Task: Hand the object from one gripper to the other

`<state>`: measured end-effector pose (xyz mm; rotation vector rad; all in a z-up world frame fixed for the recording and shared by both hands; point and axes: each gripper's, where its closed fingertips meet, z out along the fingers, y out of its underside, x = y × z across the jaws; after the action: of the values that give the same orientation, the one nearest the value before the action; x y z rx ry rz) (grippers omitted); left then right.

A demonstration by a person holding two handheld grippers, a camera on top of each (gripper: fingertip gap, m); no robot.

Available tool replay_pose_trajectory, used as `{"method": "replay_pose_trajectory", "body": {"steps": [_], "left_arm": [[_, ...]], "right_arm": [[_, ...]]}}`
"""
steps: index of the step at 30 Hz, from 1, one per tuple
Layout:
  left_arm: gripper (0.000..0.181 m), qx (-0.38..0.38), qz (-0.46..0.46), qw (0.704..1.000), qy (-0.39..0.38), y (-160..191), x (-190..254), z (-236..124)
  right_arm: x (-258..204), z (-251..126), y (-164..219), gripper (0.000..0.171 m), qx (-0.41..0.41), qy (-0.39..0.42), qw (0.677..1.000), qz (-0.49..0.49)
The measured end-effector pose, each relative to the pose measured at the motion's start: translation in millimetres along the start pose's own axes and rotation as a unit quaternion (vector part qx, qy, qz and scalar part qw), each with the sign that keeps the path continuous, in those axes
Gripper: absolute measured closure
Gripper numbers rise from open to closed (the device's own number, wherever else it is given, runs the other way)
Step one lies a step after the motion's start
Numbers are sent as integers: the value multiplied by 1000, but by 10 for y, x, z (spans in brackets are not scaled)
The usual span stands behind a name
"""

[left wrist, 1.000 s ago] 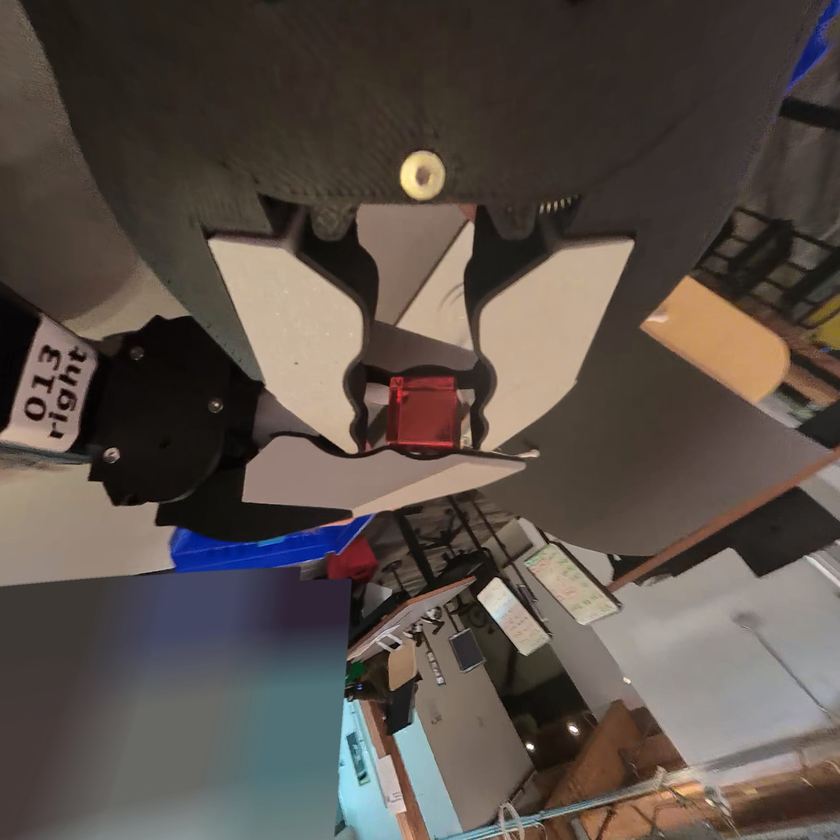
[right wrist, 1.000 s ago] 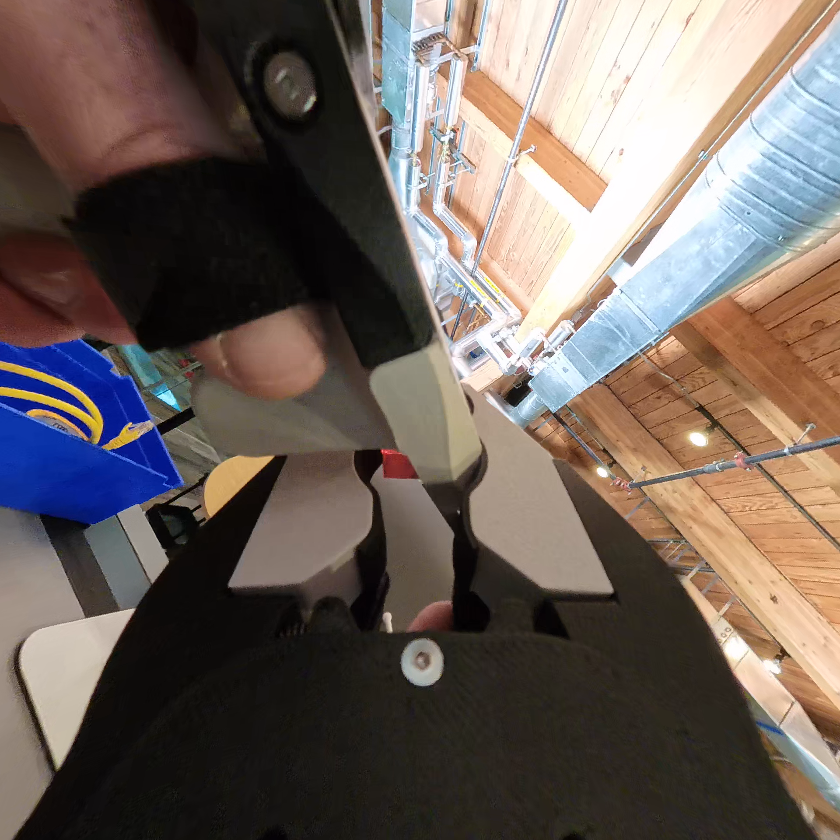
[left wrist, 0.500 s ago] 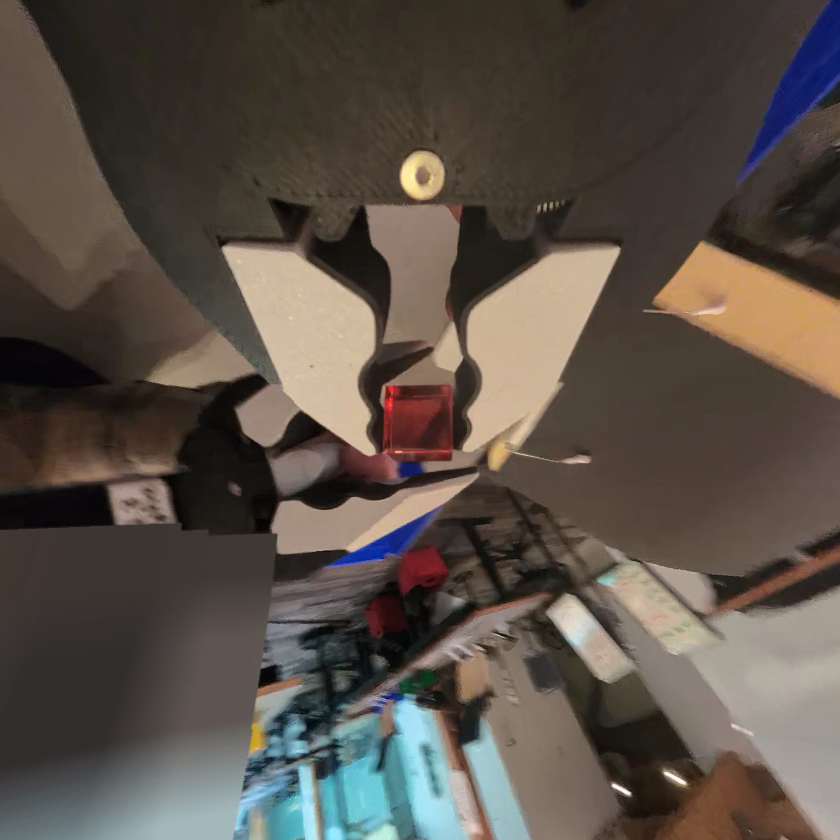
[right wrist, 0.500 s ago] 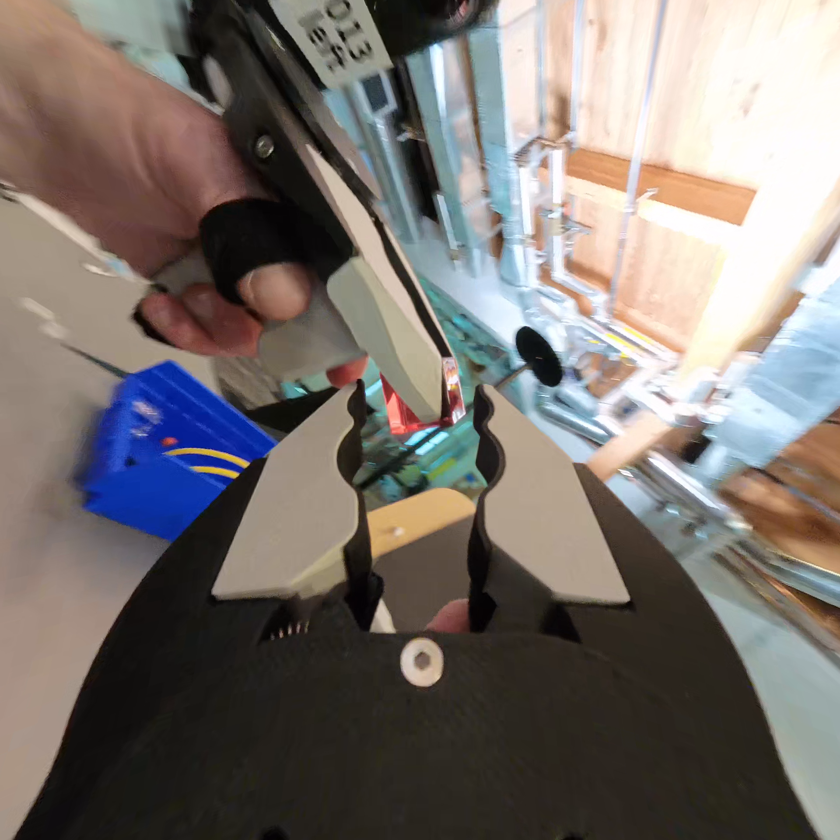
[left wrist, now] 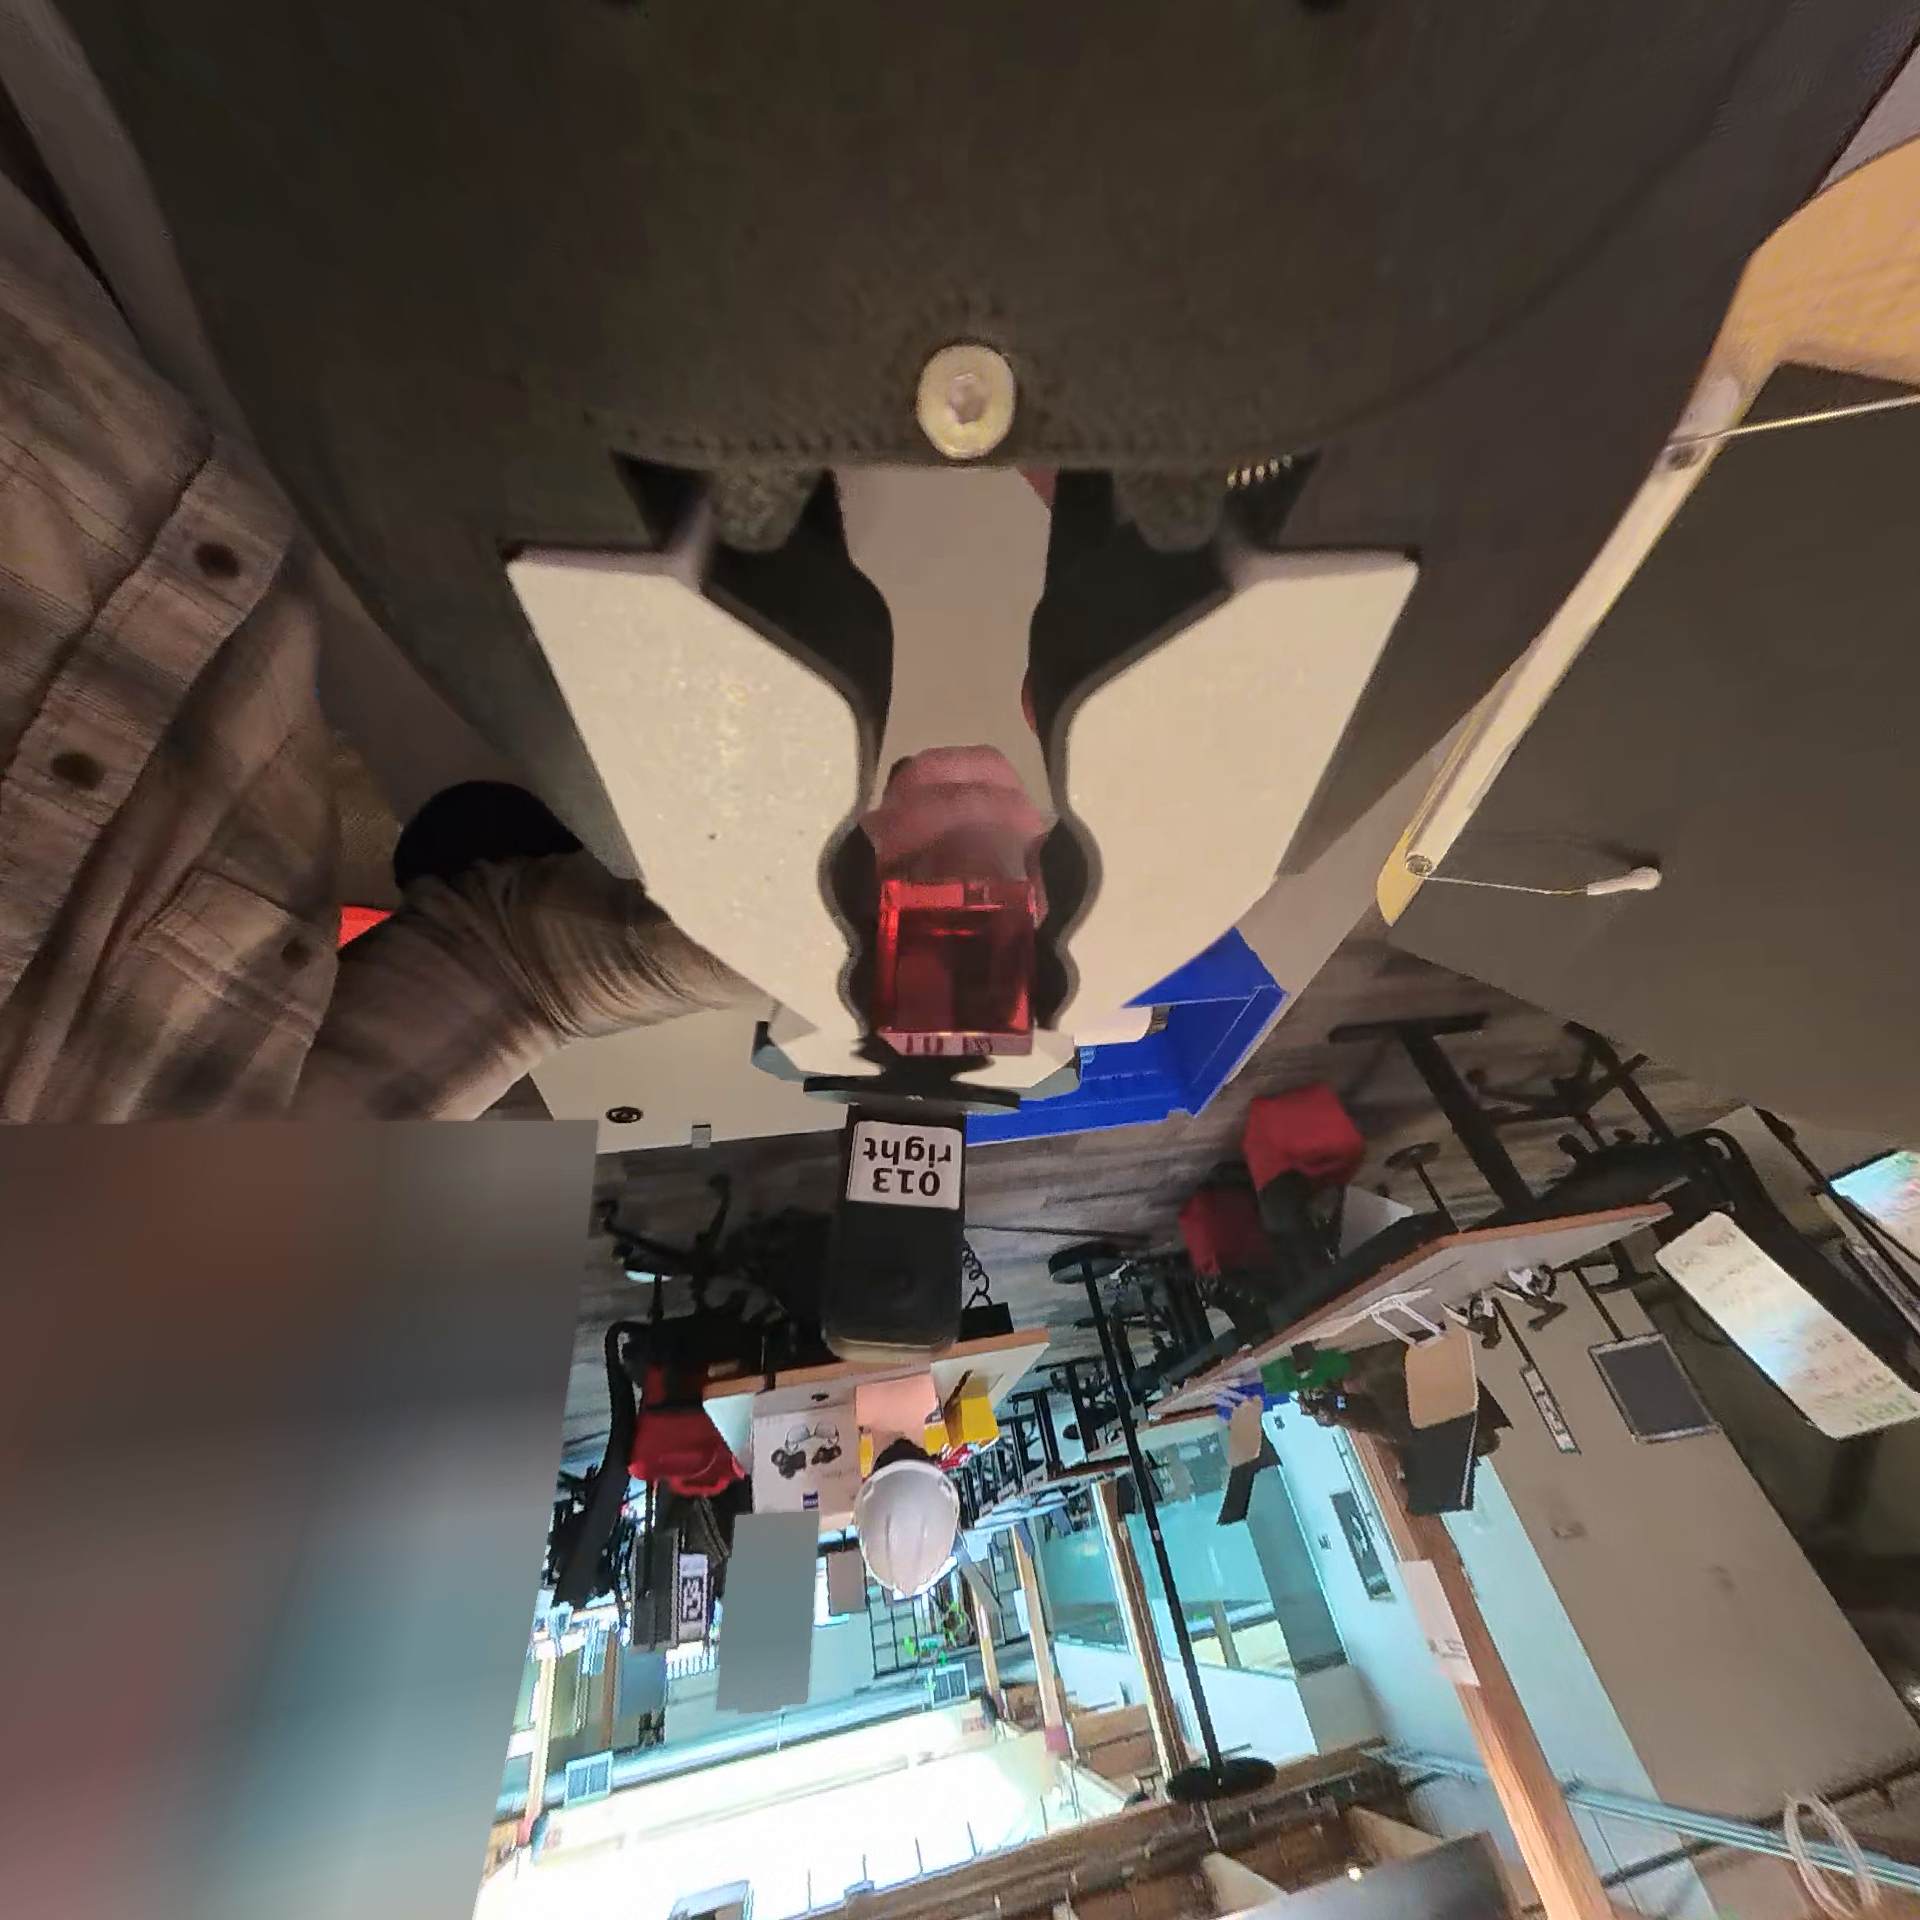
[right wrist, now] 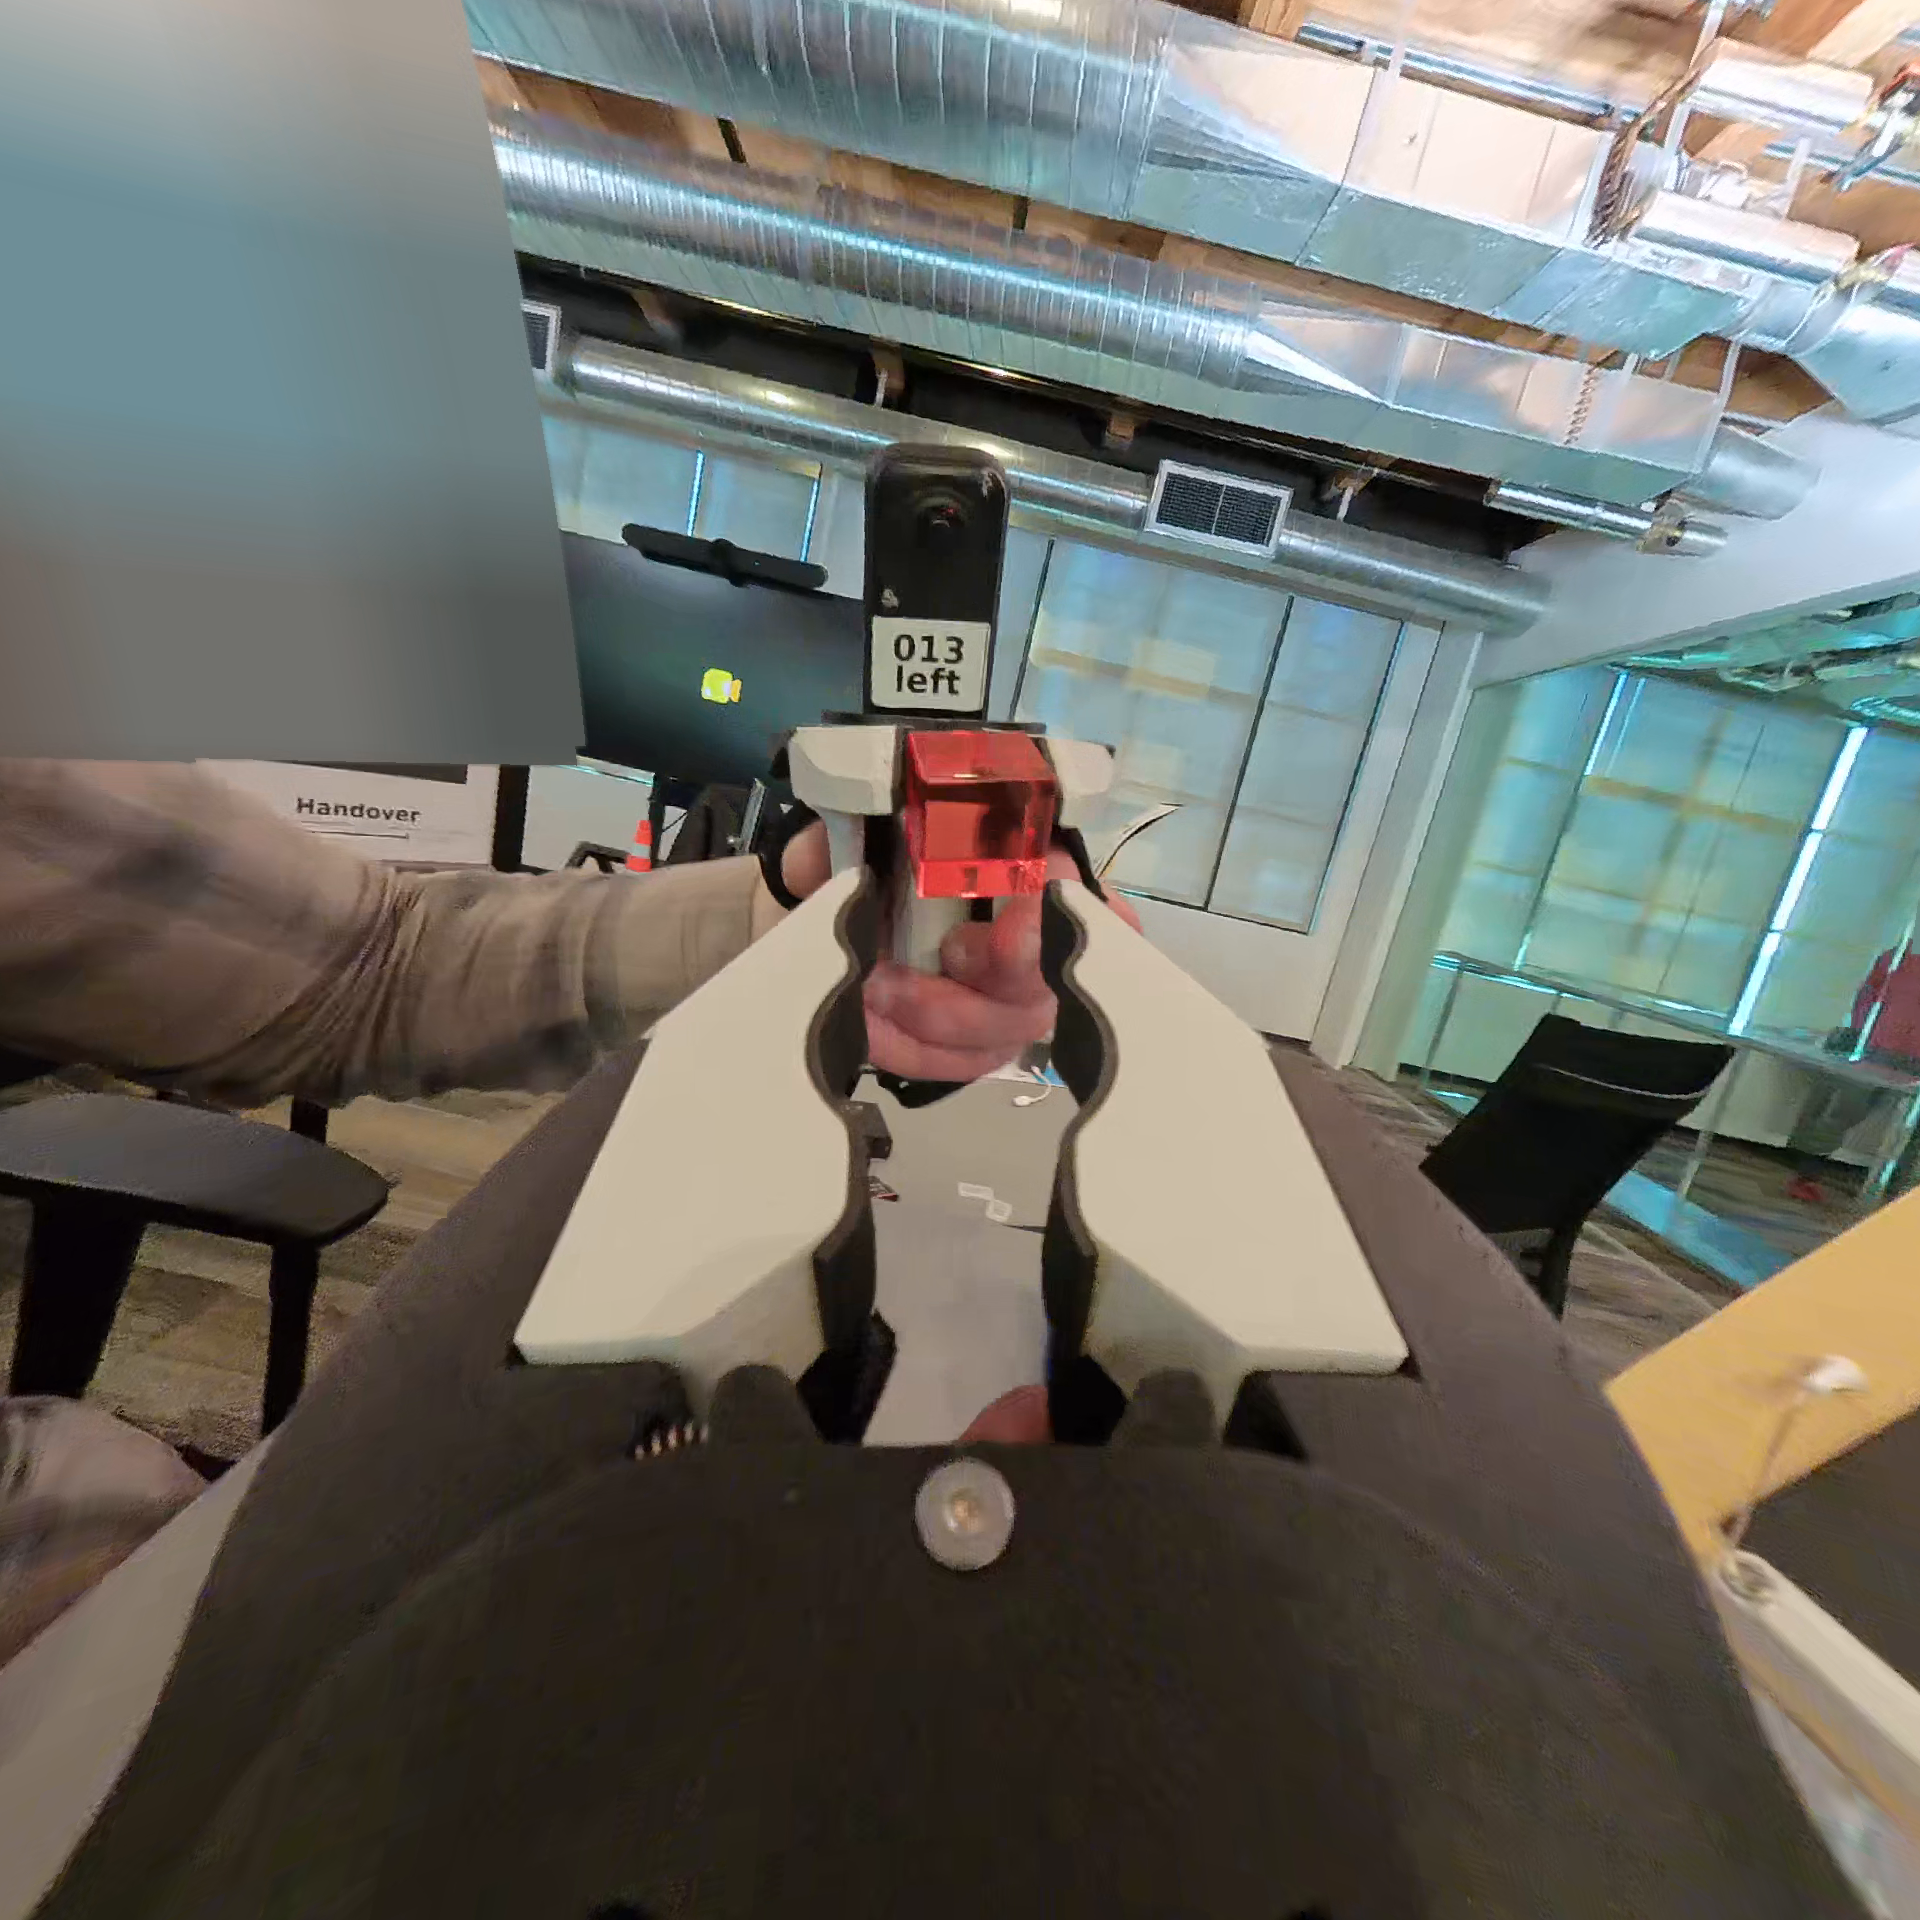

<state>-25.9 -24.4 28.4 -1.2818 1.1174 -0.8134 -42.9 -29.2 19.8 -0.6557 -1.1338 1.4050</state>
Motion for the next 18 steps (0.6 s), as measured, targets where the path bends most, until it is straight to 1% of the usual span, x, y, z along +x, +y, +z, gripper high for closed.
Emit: {"method": "replay_pose_trajectory", "body": {"steps": [1,3,5,12,14,15,16,18], "left_arm": [[153,6,-5,1000,2,19,1,15],[153,23,-12,1000,4,39,8,41],[153,28,-19,999,11,74,27,75],[153,53,-37,998,14,71,11,70],[154,52,-43,998,-18,63,-80,73],[150,53,-42,997,-38,55,-130,59],[143,59,-45,996,-57,28,-179,31],[136,47,-43,990,-122,44,-336,-40]], "right_arm": [[1,17,19,140,-2,5,1000,0],[8,37,55,142,-6,9,1000,6],[20,24,13,147,14,11,1000,22],[35,22,27,147,17,10,999,48],[110,7,21,147,21,40,998,33],[159,-8,13,147,22,60,998,21],[220,-32,-3,148,23,86,996,4],[362,-78,20,148,-6,152,986,-64]]}}
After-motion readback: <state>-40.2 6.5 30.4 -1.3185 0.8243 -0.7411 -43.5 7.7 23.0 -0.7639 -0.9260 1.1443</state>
